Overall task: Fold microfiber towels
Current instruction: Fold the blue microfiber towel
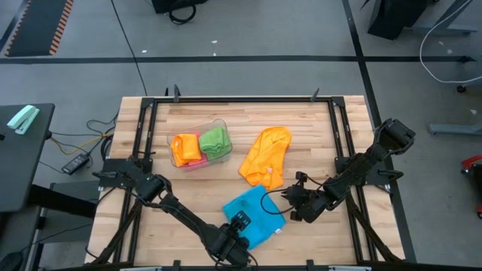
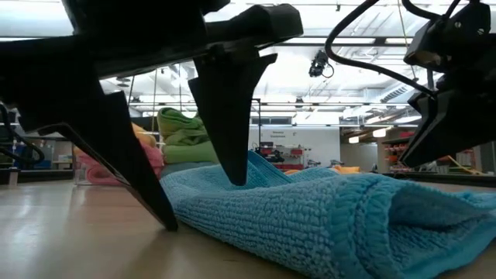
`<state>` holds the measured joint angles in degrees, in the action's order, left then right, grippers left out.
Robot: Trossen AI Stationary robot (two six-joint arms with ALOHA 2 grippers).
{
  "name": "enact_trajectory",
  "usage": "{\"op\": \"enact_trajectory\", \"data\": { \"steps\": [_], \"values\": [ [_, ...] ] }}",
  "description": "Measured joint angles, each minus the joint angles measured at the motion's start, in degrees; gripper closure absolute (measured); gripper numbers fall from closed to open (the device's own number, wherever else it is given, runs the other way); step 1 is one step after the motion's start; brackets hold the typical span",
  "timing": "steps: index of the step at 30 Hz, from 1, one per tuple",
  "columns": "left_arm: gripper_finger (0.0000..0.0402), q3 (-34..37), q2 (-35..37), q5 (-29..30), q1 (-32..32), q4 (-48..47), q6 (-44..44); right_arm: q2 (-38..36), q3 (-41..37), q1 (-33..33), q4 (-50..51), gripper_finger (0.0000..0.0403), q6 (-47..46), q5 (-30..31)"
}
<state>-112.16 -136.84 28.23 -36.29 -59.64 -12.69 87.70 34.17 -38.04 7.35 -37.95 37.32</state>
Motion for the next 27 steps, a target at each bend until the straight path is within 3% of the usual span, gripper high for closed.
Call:
{"op": "enact_trajectory", "data": {
  "steps": [7,16,20,27],
  "values": [
    [0.0236,3.10,0.34,0.09,-0.13,2.30,0.06,0.00,0.00,0.00,-0.46,0.0354,0.02,0.00],
    [0.0388,5.15,1.19,-4.64,-0.33,3.74,2.60,0.00,0.00,0.00,-3.28,0.0354,0.59,0.53],
    [0.0389,5.46,2.99,-6.36,-0.23,3.75,3.06,0.00,0.00,0.00,-5.73,0.0354,2.04,0.62],
    [0.0391,5.32,8.60,-16.65,0.41,3.35,4.55,0.00,0.02,0.00,-10.29,0.0354,2.24,0.61]
  ]
}}
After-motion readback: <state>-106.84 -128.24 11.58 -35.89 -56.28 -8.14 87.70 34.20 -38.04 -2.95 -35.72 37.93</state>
